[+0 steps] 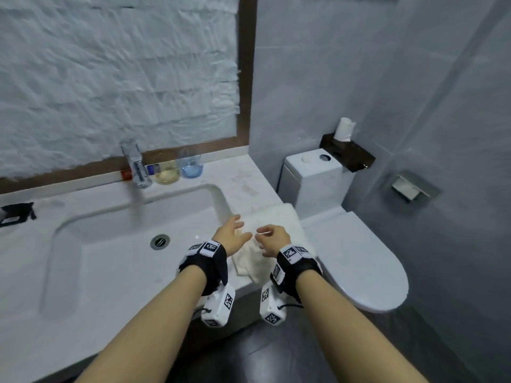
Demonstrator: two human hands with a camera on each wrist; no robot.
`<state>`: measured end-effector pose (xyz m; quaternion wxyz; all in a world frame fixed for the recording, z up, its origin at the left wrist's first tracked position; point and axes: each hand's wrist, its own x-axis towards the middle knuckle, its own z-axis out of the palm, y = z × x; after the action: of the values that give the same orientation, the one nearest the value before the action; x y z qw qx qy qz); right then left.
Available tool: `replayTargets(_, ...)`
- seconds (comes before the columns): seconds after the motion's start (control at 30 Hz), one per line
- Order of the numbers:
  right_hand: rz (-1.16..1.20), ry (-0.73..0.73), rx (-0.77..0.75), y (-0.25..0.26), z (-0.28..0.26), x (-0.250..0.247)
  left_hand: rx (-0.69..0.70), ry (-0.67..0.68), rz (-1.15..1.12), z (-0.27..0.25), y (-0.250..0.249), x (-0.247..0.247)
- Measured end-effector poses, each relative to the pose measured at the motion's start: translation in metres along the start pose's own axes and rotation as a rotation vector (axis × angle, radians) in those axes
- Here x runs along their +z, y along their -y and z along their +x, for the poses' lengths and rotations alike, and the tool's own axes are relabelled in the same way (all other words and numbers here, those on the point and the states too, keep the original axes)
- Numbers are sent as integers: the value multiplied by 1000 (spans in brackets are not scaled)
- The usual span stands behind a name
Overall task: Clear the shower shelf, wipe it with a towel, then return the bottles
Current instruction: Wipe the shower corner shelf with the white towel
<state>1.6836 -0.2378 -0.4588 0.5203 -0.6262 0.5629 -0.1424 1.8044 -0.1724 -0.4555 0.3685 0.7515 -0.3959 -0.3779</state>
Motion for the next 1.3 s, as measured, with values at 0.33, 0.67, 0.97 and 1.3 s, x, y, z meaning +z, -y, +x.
replayTargets(0.33,-326,-161,155,-54,42,-63,-10,-16,456,67,1,55)
replayTargets(0.67,-253,-144,-28,-47,67,-64,-124,-93,686,92,-9,48)
replayTargets(0.97,281,-151,-133,11,50,-119,36,-135,308,76,-37,36)
replayTargets(1.3,556,-151,-177,96,27,-208,324,459,-72,44,-140,50)
